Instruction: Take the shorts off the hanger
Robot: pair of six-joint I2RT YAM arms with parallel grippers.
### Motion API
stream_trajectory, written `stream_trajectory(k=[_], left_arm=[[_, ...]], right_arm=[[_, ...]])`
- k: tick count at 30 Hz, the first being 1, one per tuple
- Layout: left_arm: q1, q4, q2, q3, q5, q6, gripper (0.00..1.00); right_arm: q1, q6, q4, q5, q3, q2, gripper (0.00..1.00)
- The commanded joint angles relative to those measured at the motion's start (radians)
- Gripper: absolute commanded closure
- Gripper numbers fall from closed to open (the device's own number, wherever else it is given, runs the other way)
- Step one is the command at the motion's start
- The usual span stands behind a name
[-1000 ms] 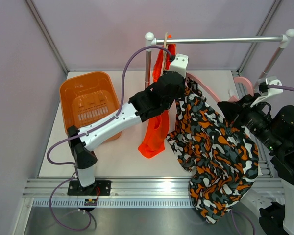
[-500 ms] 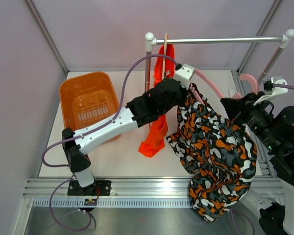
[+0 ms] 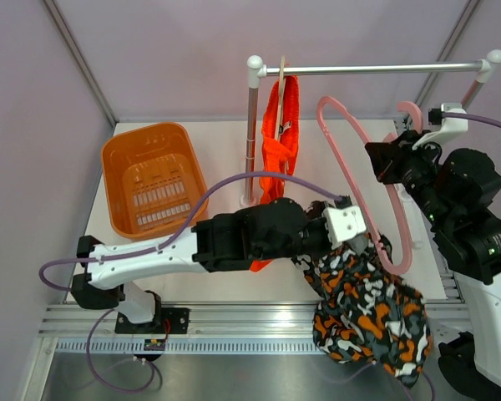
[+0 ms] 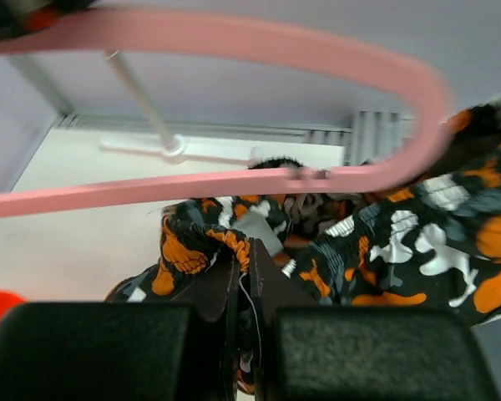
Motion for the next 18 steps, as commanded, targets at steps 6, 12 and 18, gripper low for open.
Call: stream_trajectory(k=[6, 12, 18], left_arm=[[-0.093, -0.015, -0.223, -0.056, 0.048, 0.11, 1.0], [-0.101, 0.019, -0.384, -0.015, -0.079, 0.139, 1.0], [-0.102, 0.162, -0.538, -0.032, -0.225, 0.191, 1.0]], right_arm=[[0.007, -0.004, 0.078, 0.127, 0.103, 0.112, 1.0], [0.007, -0.002, 0.069, 0.134, 0.113, 0.132, 1.0], [0.009, -0.014, 0.05, 0.148, 0.139, 0.14, 1.0]])
